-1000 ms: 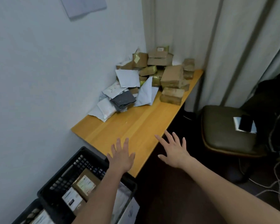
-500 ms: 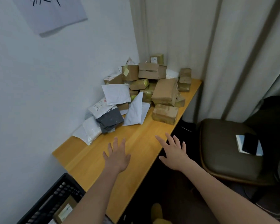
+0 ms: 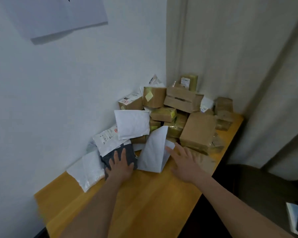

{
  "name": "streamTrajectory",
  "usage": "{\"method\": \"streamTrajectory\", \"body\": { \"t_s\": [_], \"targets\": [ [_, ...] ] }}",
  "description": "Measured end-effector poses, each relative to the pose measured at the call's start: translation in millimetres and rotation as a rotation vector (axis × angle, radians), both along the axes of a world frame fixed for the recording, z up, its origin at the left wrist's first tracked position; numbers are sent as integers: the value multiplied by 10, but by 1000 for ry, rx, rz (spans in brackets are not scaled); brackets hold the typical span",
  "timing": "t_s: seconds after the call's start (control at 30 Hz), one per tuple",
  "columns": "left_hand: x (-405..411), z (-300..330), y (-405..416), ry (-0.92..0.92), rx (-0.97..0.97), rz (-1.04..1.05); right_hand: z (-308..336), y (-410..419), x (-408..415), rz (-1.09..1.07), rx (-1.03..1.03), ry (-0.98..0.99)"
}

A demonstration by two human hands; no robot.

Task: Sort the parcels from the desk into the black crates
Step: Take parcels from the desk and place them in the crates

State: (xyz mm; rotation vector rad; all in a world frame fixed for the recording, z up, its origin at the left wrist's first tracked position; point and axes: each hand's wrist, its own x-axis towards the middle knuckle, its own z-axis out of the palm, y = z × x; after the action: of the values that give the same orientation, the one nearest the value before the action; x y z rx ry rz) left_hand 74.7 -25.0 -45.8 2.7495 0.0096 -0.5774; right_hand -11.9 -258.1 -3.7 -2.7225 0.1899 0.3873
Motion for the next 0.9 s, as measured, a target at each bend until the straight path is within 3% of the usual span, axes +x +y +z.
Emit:
{"method": "streamTrajectory", "body": {
  "t_s": [0.13,0.27,0.5,0.7,0.8,0.9],
  "targets": [
    [559,7,-110,-13,-163,96,-32,-93,462,73,28,-4],
    [1051,-28,-208,-15,-452,348,-100,-193,790,106,29,70],
    [1473,0,-357,192,-996,833,-212,-511,1439,233,32,120],
    [1498,31,-550,166,-1048,857,-247,-706,1827,213,210,128],
    [1415,107,-607,39,-965,771,-227,-678,1978,110,434,114],
    [1294,280,-648,-119,-749,524,-155,-590,2127,-205,815,251]
  ]
}}
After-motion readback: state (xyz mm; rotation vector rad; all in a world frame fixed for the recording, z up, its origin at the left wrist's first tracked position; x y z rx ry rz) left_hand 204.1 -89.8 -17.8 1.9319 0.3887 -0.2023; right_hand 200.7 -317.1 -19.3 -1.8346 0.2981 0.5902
